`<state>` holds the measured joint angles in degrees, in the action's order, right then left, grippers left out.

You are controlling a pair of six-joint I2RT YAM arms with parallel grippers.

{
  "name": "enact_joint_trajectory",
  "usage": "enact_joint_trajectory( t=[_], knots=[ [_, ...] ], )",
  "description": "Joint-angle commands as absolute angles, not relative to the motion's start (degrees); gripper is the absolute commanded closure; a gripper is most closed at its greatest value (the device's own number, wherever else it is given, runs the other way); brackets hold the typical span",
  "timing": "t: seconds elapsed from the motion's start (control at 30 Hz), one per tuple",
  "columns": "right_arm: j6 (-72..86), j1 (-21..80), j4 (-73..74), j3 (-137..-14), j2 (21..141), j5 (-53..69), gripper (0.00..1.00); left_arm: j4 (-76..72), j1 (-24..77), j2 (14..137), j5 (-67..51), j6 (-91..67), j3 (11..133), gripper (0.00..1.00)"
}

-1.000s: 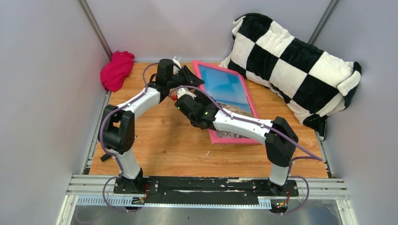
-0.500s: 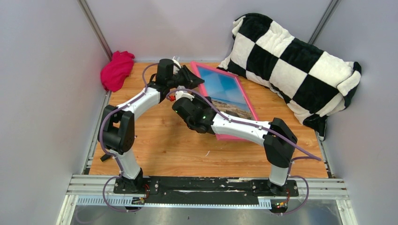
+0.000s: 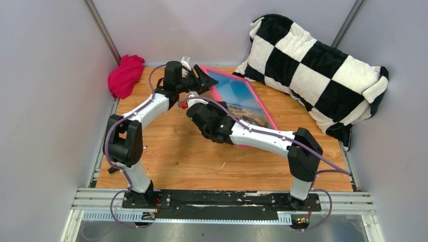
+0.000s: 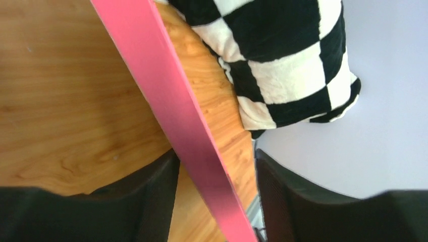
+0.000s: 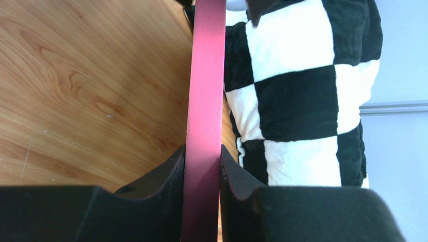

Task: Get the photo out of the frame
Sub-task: Turn over the photo frame at the center of the board.

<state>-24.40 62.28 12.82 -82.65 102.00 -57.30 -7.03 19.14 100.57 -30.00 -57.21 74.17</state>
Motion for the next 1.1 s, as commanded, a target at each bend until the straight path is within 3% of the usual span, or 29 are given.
enact_joint_trajectory(
  t=[0.0,0.23,0.5,0.83,1.07],
  knots=[
    [-29.6,63.2,11.4,-85.6,97.2,-56.9,0.94,-10.1,14.2,96.4,-31.2,-54.9,75.5,0.37],
    [-28.2,63.1,12.8,-89.3,94.9,-55.5,1.0,-10.1,5.6,91.3,-31.4,-50.7,74.1,0.01],
    [-23.9,62.9,15.7,-93.1,92.0,-51.7,1.0,-9.7,-4.5,82.4,-35.6,-39.4,68.5,0.0],
    [-15.4,60.1,21.3,-98.7,89.7,-47.1,1.0,25.4,-5.2,74.0,-17.3,-6.4,69.5,0.0],
    [-4.2,53.7,29.5,-100.5,87.1,-38.2,1.0,33.6,-5.3,69.3,-7.6,8.8,62.5,0.0]
  ],
)
